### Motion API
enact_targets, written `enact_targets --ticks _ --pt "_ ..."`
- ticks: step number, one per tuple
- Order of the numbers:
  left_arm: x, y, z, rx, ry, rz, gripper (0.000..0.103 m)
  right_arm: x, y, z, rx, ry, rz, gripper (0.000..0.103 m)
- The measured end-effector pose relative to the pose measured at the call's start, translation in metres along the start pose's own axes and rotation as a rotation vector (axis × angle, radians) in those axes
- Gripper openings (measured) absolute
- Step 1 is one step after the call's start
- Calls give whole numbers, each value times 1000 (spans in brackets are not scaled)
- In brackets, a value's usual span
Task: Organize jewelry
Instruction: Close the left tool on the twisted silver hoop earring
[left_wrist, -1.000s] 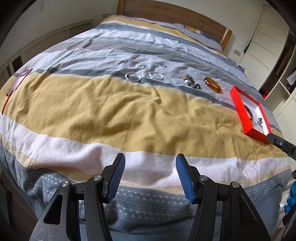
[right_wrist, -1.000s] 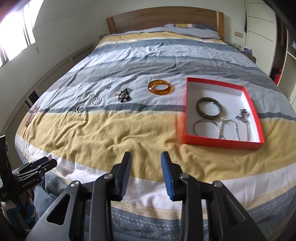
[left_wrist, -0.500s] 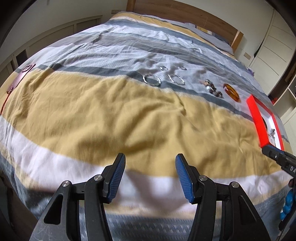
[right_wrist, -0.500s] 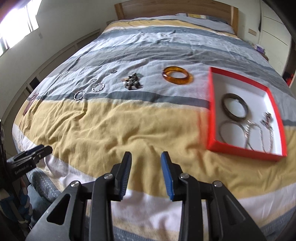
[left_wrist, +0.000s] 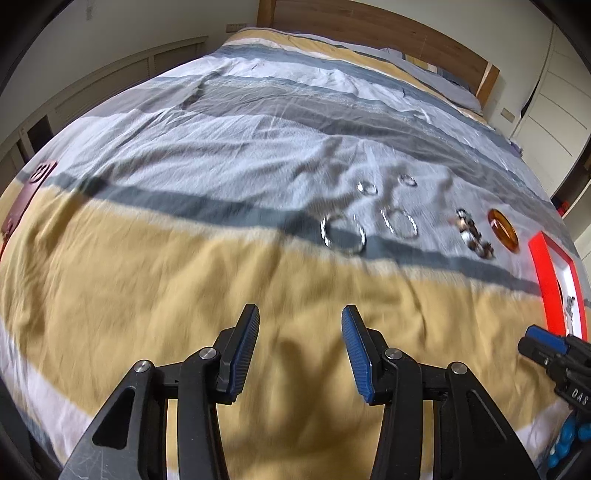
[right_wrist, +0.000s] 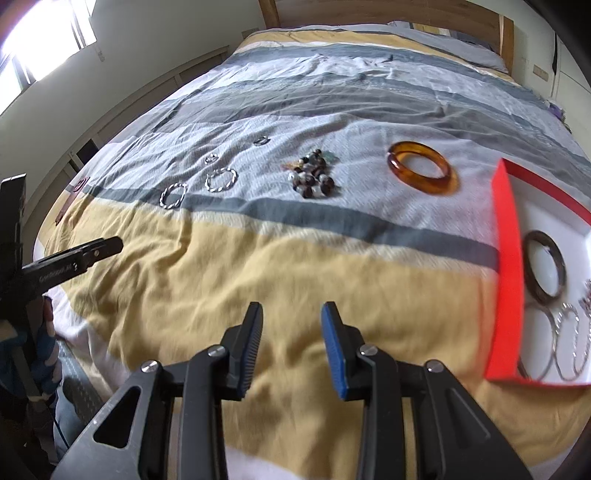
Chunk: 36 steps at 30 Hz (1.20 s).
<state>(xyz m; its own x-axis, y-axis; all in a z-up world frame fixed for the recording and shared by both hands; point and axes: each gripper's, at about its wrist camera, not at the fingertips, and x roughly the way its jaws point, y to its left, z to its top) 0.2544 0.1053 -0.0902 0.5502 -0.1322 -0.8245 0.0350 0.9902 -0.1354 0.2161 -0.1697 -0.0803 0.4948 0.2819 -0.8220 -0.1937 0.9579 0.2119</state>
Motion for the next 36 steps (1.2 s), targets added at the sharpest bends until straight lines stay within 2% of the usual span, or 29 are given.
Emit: enact_targets --ticks 9,15,18,20,22,26,29,36 --pt "37 -5 40 30 5 7 41 24 12 35 -51 -15 45 32" --pt "61 -7 52 55 30 -2 33 44 25 55 -87 -21 76 32" --pt "70 -7 53 75 38 13 24 54 32 64 -108 -24 91 32" --pt "74 -3 54 65 39 27 11 60 38 70 -121 -24 97 32" --pt "76 4 55 45 40 23 6 68 45 75 -137 -24 103 32" --pt "75 12 54 51 25 47 4 85 57 88 -162 -19 117 32" --pt "72 20 52 27 16 43 4 98 64 94 -166 -13 137 42" --pt "66 29 46 6 1 32 4 117 76 105 -177 -13 126 43"
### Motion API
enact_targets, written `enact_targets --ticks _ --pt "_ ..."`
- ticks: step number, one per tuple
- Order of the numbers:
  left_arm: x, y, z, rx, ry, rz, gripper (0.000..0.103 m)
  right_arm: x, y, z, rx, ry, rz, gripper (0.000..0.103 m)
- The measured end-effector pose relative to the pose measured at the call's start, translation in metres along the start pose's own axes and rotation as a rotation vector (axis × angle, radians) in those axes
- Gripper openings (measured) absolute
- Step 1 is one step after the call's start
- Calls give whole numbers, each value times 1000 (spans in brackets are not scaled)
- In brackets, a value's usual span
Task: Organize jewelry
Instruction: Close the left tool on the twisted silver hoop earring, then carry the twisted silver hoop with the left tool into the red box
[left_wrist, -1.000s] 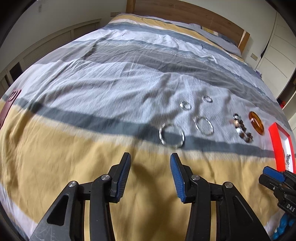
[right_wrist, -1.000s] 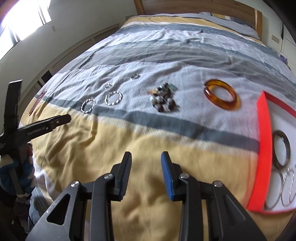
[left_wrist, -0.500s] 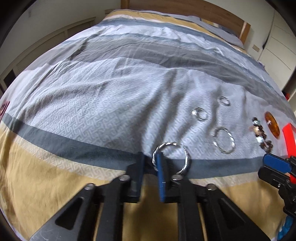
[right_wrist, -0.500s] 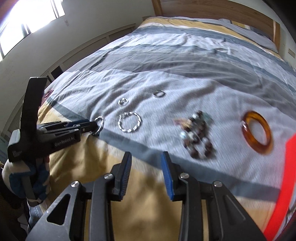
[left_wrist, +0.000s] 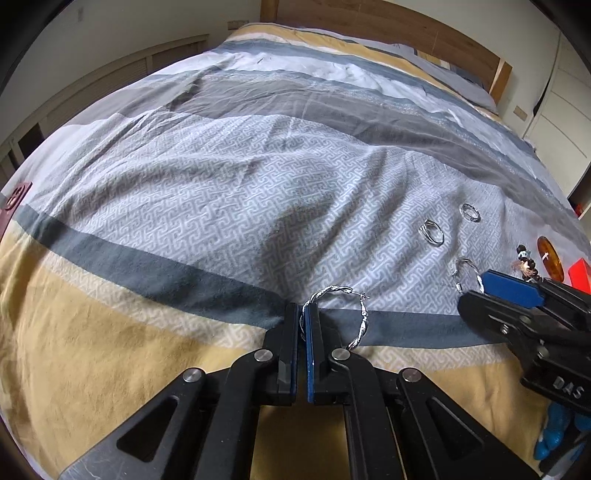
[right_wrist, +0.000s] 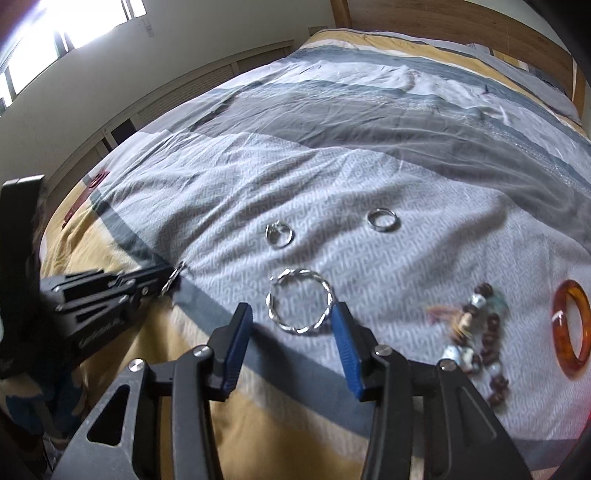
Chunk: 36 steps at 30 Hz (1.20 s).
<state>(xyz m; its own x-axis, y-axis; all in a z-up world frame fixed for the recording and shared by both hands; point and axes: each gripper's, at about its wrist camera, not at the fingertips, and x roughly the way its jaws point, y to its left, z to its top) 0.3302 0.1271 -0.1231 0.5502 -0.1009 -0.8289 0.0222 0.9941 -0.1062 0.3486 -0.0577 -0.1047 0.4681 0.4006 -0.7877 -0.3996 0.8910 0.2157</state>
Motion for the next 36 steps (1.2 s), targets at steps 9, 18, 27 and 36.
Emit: enact_targets --ticks 9,18,27,36 --pt "-12 3 -8 -45 -6 -15 3 5 1 1 -4 12 -16 36" --pt "-47 7 -20 -66 -29 -23 3 -29 15 -11 -21 -11 10 36" --pt "-94 -16 -31 -45 -76 -50 3 -92 18 -32 -5 -67 1 36" --pt "-128 -59 -41 -6 -103 -110 3 -162 -19 -75 64 -119 -70 36"
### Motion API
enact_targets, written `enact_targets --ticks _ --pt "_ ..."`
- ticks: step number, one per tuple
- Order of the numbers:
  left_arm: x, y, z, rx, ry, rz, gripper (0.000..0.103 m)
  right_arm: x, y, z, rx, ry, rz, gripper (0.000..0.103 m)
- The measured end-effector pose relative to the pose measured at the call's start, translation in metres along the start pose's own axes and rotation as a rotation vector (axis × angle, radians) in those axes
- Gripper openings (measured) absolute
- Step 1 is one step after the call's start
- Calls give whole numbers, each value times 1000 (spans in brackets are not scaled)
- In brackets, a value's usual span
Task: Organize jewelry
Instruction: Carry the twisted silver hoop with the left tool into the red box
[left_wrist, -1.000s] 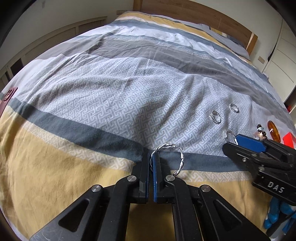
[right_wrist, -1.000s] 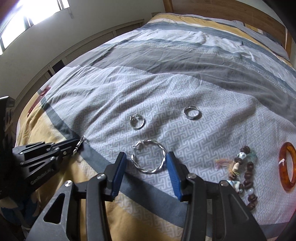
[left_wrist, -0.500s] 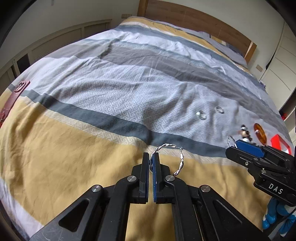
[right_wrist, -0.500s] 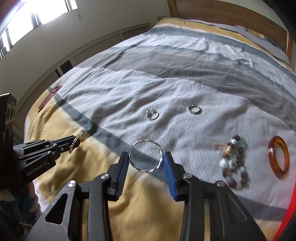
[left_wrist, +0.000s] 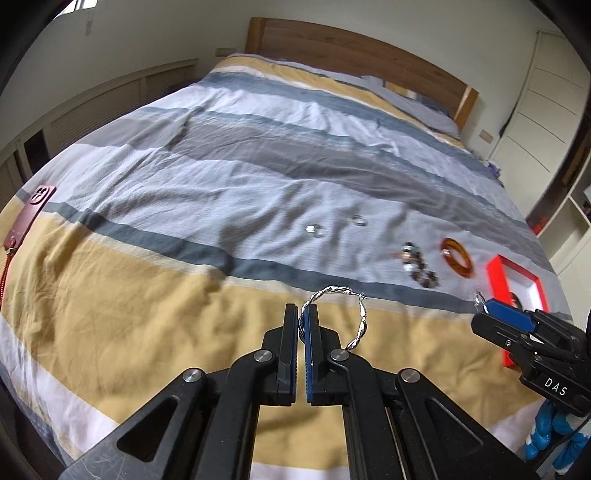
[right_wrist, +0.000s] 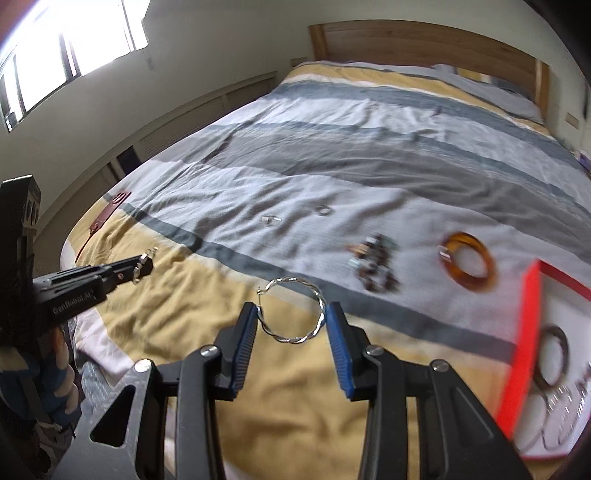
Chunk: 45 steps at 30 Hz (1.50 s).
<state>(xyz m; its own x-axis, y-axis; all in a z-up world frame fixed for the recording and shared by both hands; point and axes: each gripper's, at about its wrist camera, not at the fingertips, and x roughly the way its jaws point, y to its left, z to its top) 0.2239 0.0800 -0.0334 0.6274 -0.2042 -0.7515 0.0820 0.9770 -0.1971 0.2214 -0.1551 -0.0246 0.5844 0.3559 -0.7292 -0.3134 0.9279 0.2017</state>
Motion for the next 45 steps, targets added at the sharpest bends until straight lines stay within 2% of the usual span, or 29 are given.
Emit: enact_targets --ticks 10,20,27,35,39,45 --pt "-1 -92 -3 110 5 -103 3 -70 -91 -51 125 -32 -140 36" --pt "33 -216 -14 276 70 -223 3 -112 -187 -96 255 -25 -266 36" --pt "63 -297 -34 422 140 -289 3 -110 -227 -110 300 -9 -285 36" --pt "99 -354 -55 517 226 -315 3 -96 -257 -116 327 19 -273 36" --pt "115 -372 -62 553 250 -294 3 -88 -270 -116 331 36 -259 36" --pt "135 -376 -67 572 286 -249 3 -76 -282 -115 307 66 -254 37"
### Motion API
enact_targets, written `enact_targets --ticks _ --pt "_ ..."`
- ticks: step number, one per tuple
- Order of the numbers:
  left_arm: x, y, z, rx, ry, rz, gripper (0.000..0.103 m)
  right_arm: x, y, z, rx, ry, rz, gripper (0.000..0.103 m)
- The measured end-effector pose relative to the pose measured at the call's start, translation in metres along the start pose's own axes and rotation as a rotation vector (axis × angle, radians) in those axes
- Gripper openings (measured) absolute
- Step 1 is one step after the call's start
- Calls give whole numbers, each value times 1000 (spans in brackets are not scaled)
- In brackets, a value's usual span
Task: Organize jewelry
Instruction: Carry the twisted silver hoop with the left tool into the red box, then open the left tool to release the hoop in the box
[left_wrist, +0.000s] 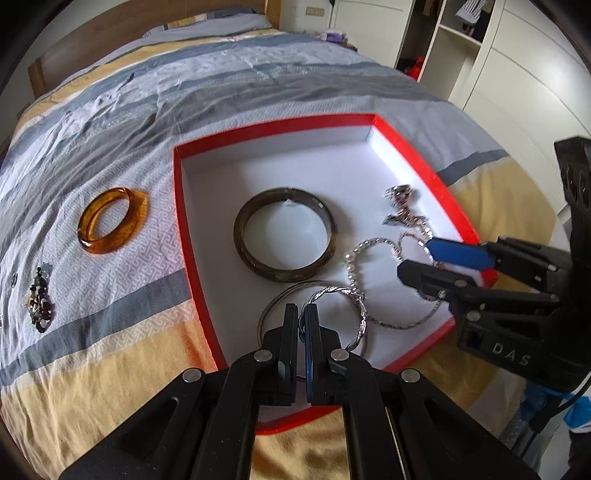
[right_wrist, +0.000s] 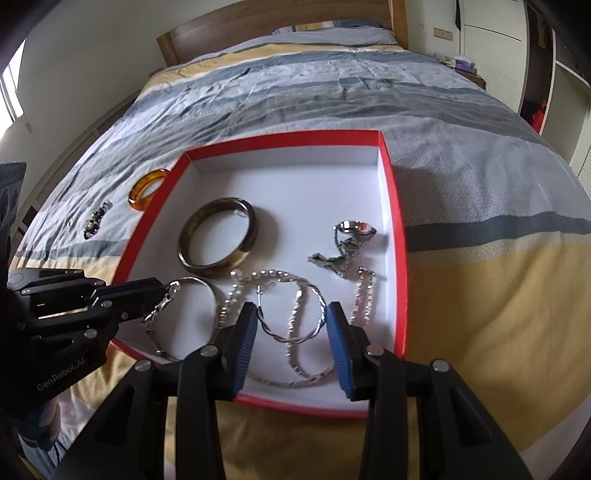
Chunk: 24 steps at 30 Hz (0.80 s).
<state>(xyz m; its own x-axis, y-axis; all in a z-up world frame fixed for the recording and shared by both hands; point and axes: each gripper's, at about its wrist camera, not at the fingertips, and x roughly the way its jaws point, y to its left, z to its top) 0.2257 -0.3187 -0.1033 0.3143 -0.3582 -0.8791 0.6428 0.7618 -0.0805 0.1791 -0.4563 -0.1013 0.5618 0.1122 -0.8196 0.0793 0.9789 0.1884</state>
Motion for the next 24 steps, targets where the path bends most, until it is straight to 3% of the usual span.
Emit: enact_targets --ticks 14,24 --pt "19 -4 -3 23 33 45 4 18 13 4 -165 50 -55 37" --pt "12 -1 -6 0 44 33 6 13 10 6 -136 56 -36 37"
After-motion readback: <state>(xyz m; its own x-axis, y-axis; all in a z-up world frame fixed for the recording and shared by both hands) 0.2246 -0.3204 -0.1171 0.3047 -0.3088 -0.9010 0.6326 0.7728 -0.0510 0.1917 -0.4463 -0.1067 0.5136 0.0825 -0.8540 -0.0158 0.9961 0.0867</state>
